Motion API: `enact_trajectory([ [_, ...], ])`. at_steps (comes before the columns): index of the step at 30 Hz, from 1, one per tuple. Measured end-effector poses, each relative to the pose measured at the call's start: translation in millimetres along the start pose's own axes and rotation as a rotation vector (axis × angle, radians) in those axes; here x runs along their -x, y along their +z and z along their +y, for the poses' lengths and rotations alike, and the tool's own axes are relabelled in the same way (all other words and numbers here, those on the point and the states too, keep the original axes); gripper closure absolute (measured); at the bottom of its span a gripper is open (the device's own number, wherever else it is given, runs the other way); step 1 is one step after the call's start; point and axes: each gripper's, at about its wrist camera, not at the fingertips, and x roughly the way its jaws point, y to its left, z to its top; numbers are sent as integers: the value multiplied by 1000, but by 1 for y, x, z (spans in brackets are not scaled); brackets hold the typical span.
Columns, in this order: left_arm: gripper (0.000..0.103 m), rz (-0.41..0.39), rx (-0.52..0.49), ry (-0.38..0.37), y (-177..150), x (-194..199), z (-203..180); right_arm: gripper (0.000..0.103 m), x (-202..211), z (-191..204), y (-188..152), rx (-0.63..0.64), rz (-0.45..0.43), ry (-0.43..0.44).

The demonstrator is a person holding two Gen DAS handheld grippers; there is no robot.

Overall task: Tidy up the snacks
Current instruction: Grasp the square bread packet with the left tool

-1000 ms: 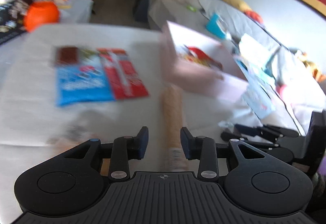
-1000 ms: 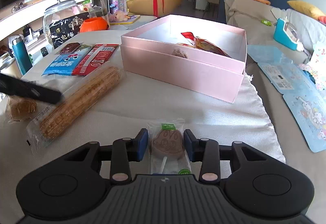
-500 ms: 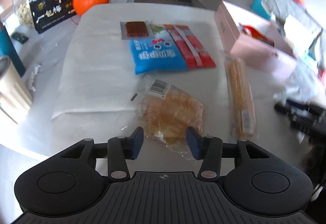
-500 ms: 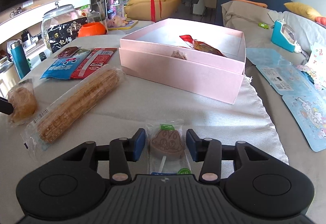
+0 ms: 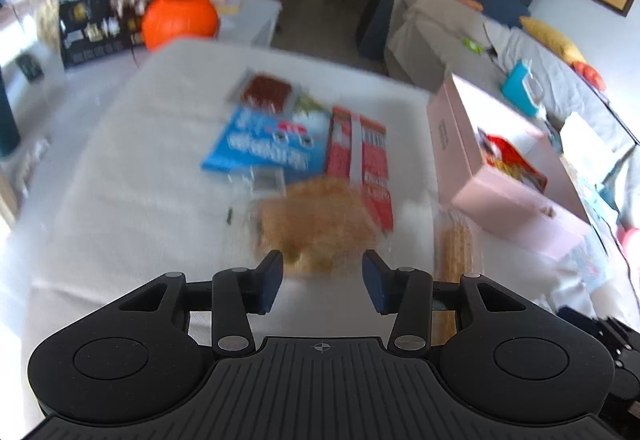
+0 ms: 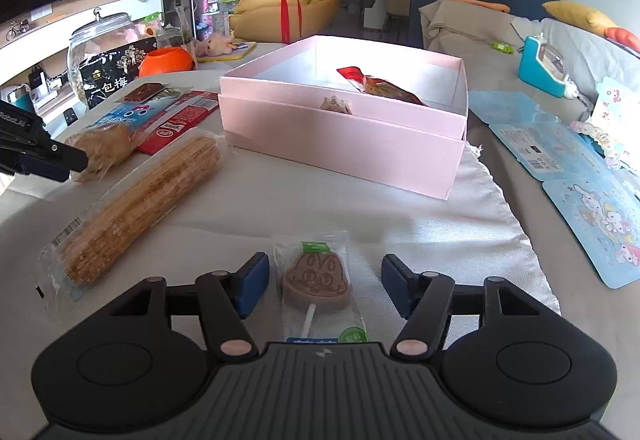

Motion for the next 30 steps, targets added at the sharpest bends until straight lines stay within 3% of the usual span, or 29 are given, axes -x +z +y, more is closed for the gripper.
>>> enact_trajectory([
  [7,54,-122,49,-17,22,27,17,37,0,-2,-1,-13,-3,4],
  [12,54,-85,77,37,33,5,27,37,0,-2,-1,-13,-3,4],
  [16,53,65,87,-61,15,-11,18,37,-1,-2,-1,-12,-3,4],
  [18,54,122,42,-146,8,-9,4,36,-1,-2,-1,-13,-3,4],
  [20,54,122,-29,-176,6,-3,-10,36,-1,-2,-1,-12,-3,3],
  [22,54,71,-130,-146,8,5,-23,36,-1,-2,-1,-12,-3,3],
  [25,54,-4,-306,-23,12,10,-44,36,-1,-2,-1,-12,-3,3],
  [27,54,4,-410,4,12,3,-56,36,-1,-2,-1,-12,-3,3],
  [29,54,58,-493,21,8,-9,-68,36,-1,-2,-1,-12,-3,3],
  [30,49,92,-532,24,4,-17,-74,36,-1,-2,-1,-12,-3,3],
])
